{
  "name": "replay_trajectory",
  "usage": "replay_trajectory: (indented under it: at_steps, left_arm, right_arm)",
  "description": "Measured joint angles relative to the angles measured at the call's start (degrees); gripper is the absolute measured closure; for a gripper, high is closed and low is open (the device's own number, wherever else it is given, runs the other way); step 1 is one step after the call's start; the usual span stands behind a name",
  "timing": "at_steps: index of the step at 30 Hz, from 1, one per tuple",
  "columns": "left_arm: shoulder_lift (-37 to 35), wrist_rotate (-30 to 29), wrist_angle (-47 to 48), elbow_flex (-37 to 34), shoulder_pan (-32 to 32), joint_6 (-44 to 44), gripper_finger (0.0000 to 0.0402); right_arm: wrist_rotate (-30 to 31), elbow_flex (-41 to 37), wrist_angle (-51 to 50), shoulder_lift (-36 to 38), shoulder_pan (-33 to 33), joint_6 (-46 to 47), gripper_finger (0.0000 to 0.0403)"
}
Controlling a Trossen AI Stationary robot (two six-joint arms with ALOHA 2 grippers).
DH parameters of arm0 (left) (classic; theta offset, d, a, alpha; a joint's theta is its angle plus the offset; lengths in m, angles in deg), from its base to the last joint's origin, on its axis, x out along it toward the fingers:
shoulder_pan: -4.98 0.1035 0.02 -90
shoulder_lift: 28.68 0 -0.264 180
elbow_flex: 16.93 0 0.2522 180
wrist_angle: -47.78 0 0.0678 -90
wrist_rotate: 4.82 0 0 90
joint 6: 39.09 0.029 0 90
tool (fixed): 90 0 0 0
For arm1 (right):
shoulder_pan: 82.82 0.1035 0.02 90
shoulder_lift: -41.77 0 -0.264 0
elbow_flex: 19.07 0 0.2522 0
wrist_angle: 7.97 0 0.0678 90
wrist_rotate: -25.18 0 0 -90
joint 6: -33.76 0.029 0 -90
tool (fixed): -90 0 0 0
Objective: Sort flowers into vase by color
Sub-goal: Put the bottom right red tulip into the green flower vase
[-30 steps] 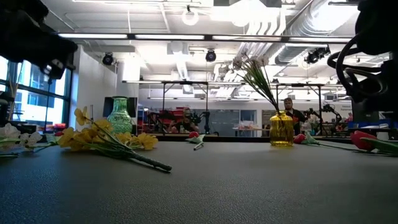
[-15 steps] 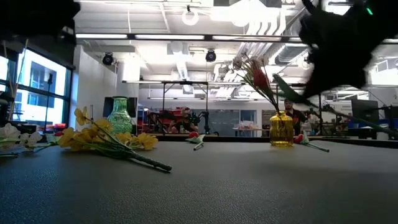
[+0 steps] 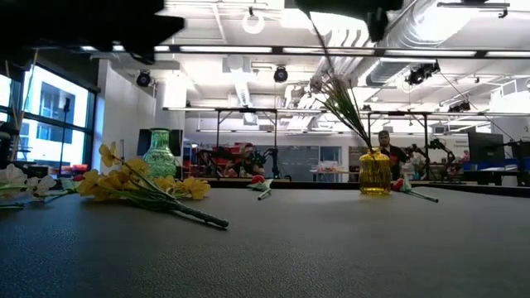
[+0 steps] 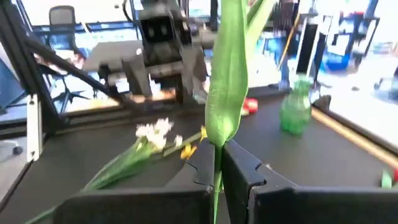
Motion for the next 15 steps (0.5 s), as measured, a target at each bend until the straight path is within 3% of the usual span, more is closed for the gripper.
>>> replay_trajectory:
  at_steps: [6, 10, 15]
  left_arm:
    - [14.28, 5.2, -15.8, 2.54, 6.72, -1.43, 0.0203]
    - [21.99, 9.39, -21.56, 6.32, 10.6, -3.54, 0.0203]
    - [29.17, 19.29, -21.12, 13.25, 15.21, -6.86, 0.0192]
  right_arm:
    - [-10.75, 0.0, 14.21, -4.83, -3.56, -10.03, 0.0403]
    - [-12.06, 0.0, 18.53, -5.99, -5.41, -12.97, 0.0403]
    - [-12.99, 0.0, 18.45, -6.01, -8.29, -13.57, 0.0403]
